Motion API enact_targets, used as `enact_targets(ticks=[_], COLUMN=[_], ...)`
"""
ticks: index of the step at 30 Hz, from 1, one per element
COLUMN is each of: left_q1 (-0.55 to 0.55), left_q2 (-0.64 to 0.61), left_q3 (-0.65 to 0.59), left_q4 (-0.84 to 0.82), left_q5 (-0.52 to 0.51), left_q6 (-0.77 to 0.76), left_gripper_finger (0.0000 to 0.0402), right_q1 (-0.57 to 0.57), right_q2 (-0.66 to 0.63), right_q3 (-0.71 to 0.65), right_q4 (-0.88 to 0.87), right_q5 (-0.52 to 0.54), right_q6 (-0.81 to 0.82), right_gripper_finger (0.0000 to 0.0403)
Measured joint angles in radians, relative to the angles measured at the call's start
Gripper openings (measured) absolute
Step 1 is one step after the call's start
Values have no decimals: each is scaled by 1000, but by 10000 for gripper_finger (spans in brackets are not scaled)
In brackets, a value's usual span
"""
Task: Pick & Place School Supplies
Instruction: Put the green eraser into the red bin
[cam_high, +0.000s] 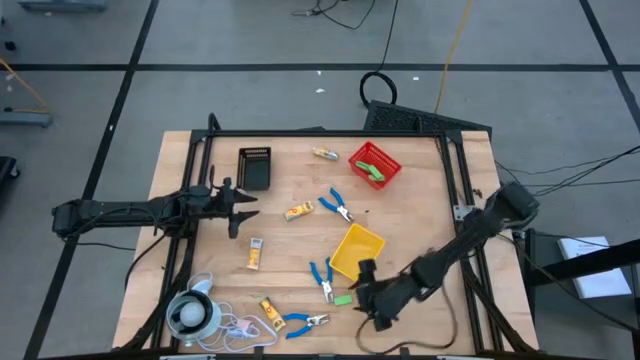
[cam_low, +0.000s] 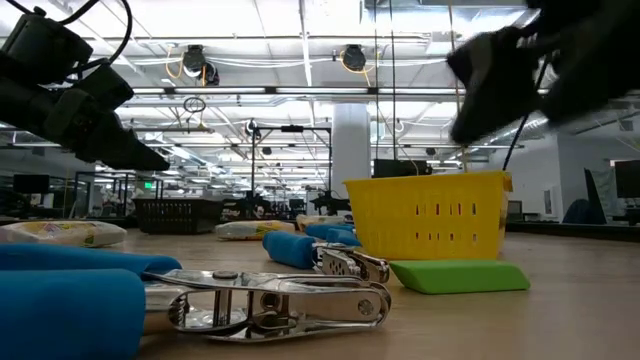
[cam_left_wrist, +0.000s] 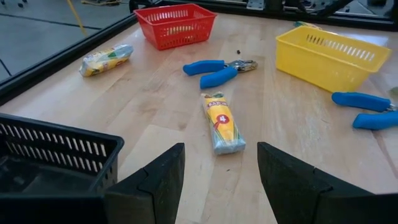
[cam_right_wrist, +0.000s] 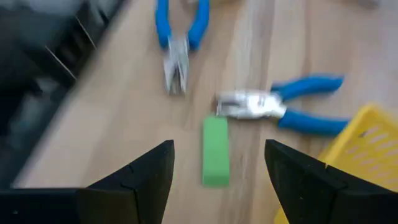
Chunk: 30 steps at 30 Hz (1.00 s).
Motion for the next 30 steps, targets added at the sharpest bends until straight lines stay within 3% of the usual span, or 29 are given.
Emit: enact_targets(ticks=[3,8,30], left_q1=[0,0,-1], left_q2=[0,0,0], left_q3=[0,0,0], left_q4=[-2,-3,-5], left_q5=[1,8,27], left_q6=[-10,-47,-63], left_gripper_finger=[205,205,205], right_q1=[-3,-12,-58], right_q2=[84,137,167], right_q3=[83,129,129], right_q4=[-97,-105,-101], right_q5=[-21,-83,-155], right_q6=[-7,-10,12], right_gripper_finger=[240,240,240])
